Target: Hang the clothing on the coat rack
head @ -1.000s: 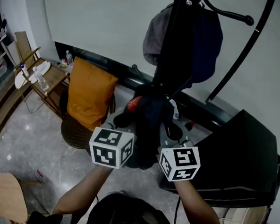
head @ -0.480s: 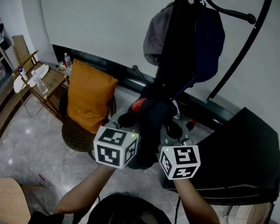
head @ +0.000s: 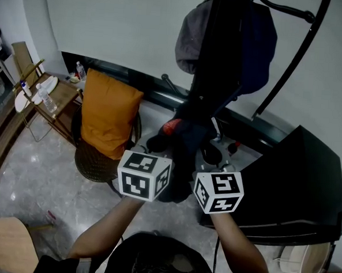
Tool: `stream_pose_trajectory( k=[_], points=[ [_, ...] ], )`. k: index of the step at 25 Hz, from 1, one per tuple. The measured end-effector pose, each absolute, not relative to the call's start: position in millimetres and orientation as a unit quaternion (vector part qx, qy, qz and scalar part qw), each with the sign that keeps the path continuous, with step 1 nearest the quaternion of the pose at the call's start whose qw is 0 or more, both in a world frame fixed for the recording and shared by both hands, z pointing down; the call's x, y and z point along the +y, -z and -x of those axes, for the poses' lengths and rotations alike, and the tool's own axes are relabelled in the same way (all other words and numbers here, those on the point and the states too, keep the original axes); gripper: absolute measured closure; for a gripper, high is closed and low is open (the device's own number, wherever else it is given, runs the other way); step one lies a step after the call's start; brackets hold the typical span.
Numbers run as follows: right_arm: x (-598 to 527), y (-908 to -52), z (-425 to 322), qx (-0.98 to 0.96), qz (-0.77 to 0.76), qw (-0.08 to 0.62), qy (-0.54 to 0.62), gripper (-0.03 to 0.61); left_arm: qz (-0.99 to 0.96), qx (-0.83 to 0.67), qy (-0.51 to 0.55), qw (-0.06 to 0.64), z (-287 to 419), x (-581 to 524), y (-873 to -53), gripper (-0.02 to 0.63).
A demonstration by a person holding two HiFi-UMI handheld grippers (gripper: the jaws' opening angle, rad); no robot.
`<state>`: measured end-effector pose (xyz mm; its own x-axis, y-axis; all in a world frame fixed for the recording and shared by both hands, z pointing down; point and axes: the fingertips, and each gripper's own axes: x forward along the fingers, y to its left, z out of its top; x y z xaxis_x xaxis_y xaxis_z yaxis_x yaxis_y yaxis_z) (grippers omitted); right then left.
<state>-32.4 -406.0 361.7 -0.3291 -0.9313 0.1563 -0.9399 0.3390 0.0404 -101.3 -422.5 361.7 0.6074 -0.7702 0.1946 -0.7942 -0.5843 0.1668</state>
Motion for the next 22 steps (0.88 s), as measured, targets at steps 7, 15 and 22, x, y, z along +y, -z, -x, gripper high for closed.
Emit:
stream_pose_trajectory(
  k=[7, 15, 22],
  points=[
    [-409.1, -367.0, 32.9, -0.813, -0.576, 0.076, -0.036, 0.557, -0.889, -0.439, -0.057, 0.121, 100.0, -424.3, -367.8, 0.580],
    [-412.9, -379.3, 28.8, -0.810, -0.578, 0.083, -0.050, 0.557, -0.882, -0.447, -0.068, 0.131, 101.7, -429.1, -379.4, 0.580],
    [-413.4, -385.9, 30.1, -0.811, -0.576, 0.085, -0.058, 0.557, -0.880, -0.451, -0.076, 0.128, 100.5, -430.1, -386.3, 0.580]
  ],
)
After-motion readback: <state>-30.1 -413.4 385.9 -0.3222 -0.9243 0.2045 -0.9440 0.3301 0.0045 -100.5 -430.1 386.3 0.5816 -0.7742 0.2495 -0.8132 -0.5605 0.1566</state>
